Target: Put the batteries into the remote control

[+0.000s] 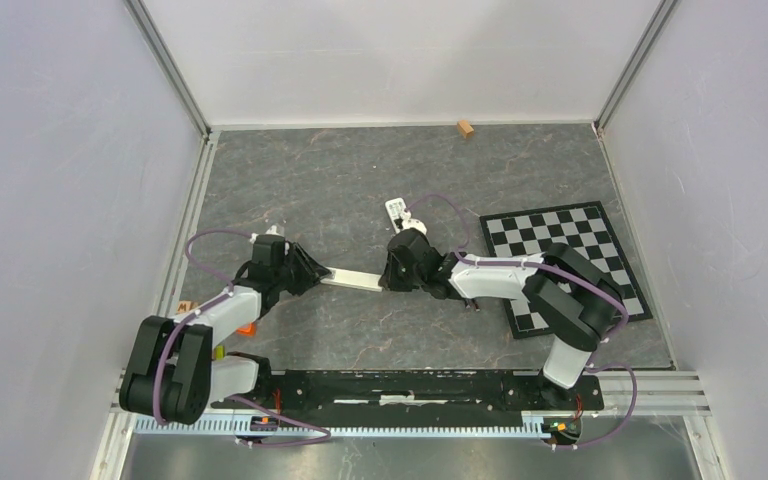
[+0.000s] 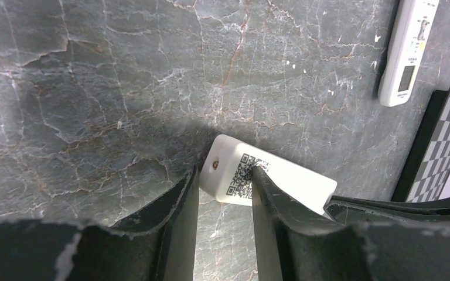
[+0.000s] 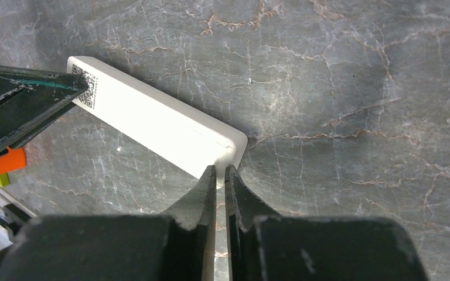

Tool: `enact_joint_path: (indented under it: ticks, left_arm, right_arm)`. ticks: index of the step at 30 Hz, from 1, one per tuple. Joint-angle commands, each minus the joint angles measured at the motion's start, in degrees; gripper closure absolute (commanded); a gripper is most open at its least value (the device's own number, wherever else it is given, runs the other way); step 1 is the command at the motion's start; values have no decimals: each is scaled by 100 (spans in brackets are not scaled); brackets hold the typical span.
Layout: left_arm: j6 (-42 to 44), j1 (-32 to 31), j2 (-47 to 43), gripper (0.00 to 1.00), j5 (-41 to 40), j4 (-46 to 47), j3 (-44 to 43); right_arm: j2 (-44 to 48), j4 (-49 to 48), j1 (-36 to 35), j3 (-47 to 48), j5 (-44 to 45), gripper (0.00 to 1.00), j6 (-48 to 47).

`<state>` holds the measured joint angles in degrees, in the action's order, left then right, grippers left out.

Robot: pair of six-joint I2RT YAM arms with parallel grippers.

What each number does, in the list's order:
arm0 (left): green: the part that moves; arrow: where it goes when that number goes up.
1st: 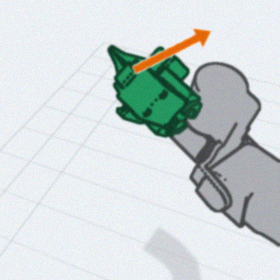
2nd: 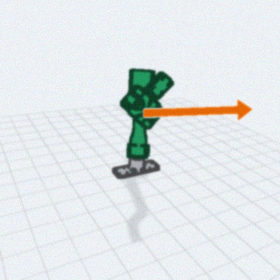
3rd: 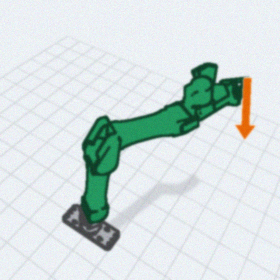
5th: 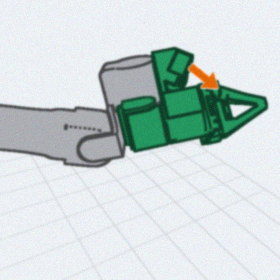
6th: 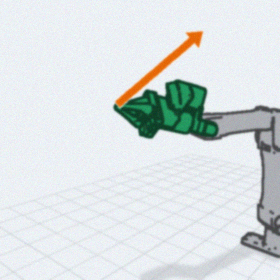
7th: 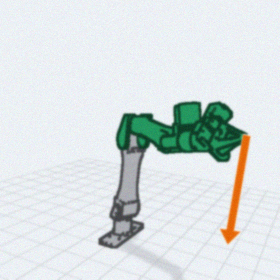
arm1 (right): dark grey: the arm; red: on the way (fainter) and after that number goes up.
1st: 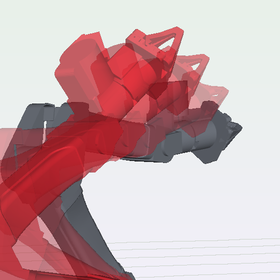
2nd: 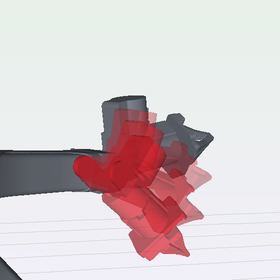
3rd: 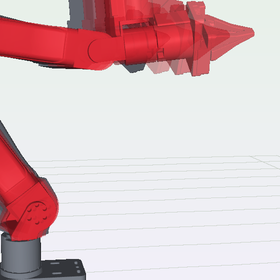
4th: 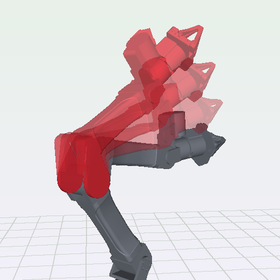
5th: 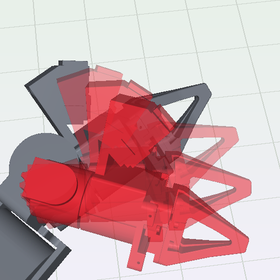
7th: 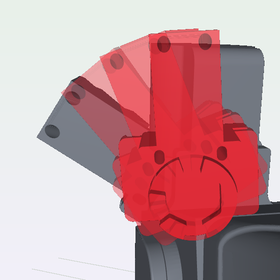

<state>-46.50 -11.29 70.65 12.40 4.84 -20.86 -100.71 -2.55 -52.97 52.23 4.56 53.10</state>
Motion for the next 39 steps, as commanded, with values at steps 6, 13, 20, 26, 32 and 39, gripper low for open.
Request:
enact_joint_path:
  ticks: [6,13,20,26,32,39]
  left_arm:
    - [32,-155,-236,46,-725,-2216,-1260]
    - [294,-65,-172,26,-1587,-3183,-2300]
    - [360,130,-687,0,-2094,-3915,-2743]
    - [505,291,-1155,0,-2157,-4280,-2844]
    - [610,338,-1377,0,-2002,-4527,-2908]
    - [640,372,-1741,0,-2157,-4726,-2949]
  right_arm:
    - [698,-273,141,4,-89,59,-2186]
    - [843,-840,183,-12,-1328,7,-4709]
    - [-7,-418,-31,728,-1635,2,-6248]
    - [-607,-273,-214,1259,-1712,11,-6601]
    - [-953,-370,-214,1426,-1709,22,-6424]
    - [-1228,-421,-214,1611,-1421,32,-6280]
